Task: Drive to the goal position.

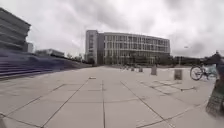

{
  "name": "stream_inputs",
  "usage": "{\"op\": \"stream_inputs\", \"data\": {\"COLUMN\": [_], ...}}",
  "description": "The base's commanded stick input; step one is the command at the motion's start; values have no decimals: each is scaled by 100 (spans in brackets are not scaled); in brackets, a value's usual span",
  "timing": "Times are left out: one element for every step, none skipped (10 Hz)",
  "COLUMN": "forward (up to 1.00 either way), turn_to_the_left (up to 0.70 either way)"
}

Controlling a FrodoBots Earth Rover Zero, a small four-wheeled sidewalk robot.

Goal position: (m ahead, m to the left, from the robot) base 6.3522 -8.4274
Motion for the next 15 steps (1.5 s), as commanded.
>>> {"op": "stream_inputs", "data": {"forward": [70,70,70,70,70,70,70,70,70,70,70,70,70,70,70], "turn_to_the_left": [0,0,0,0,0,0,0,0,0,0,0,0,0,0,0]}}
